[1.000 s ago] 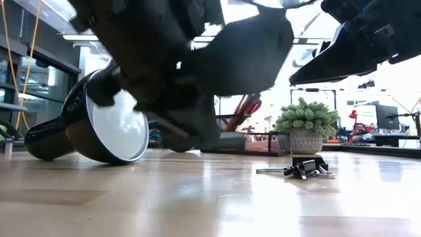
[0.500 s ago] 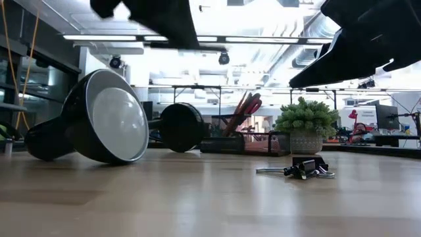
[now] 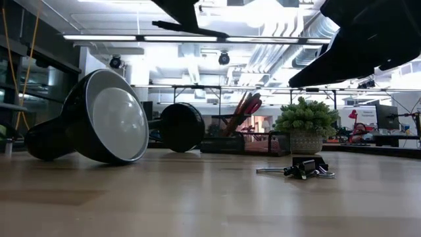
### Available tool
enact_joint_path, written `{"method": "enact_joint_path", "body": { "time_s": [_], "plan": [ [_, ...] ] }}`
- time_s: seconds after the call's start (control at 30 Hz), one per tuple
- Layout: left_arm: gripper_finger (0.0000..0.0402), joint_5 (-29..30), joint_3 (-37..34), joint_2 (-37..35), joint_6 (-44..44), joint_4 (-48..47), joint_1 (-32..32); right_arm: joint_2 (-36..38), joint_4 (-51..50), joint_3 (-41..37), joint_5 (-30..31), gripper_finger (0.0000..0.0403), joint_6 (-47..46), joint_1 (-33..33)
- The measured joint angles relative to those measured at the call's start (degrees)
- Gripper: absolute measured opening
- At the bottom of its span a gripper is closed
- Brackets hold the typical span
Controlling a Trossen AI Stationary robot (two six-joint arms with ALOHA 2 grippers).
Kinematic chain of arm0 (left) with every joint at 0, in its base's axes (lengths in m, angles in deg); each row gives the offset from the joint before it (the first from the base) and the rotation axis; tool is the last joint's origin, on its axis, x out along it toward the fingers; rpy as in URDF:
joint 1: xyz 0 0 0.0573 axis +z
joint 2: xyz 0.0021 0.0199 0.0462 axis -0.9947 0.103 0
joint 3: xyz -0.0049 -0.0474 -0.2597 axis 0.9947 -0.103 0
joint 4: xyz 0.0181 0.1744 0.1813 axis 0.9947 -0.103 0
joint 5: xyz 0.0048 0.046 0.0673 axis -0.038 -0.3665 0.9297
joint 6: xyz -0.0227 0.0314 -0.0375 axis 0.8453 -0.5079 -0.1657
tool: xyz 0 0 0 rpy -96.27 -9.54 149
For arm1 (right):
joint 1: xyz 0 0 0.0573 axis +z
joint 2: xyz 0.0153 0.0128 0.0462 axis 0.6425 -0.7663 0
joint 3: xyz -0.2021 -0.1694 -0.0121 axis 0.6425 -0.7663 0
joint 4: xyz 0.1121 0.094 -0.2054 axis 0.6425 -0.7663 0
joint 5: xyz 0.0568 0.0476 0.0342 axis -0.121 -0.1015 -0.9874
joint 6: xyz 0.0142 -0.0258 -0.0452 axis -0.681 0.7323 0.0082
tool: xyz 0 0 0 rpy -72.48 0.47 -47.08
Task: Pick and place office supplies into organizer
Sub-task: Put the black pen into the desk organizer
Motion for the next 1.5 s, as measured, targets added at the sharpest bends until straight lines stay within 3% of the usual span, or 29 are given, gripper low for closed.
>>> {"method": "enact_joint_path", "body": {
  "time_s": [0.3, 0.47, 0.63, 0.97, 1.5],
  "plan": [
    [0.0, -5.38, 0.0, -4.73, -26.45, 1.6, 11.5, 0.0, -0.01, 0.0, 1.37, 0.0122, 1.18, 0.0],
    [0.0, -10.18, 0.0, -6.13, -39.99, 7.58, 17.82, 0.0, 0.03, 0.0, 1.77, 0.0122, 3.12, -0.08],
    [0.0, -10.63, 0.0, -6.16, -54.77, 13.73, 23.07, 0.0, 0.55, -0.02, 1.77, 0.0122, 4.98, -1.55],
    [0.0, -11.84, 0.0, -6.14, -77.87, 22.26, 32.38, 0.0, 0.85, -0.04, -4.34, 0.0122, 6.47, -7.59],
    [0.0, -14.76, 0.0, -4.99, -105.21, 29.71, 36.5, 0.0, 0.85, -0.04, -9.43, 0.0122, 9.02, -14.41]
  ]
}}
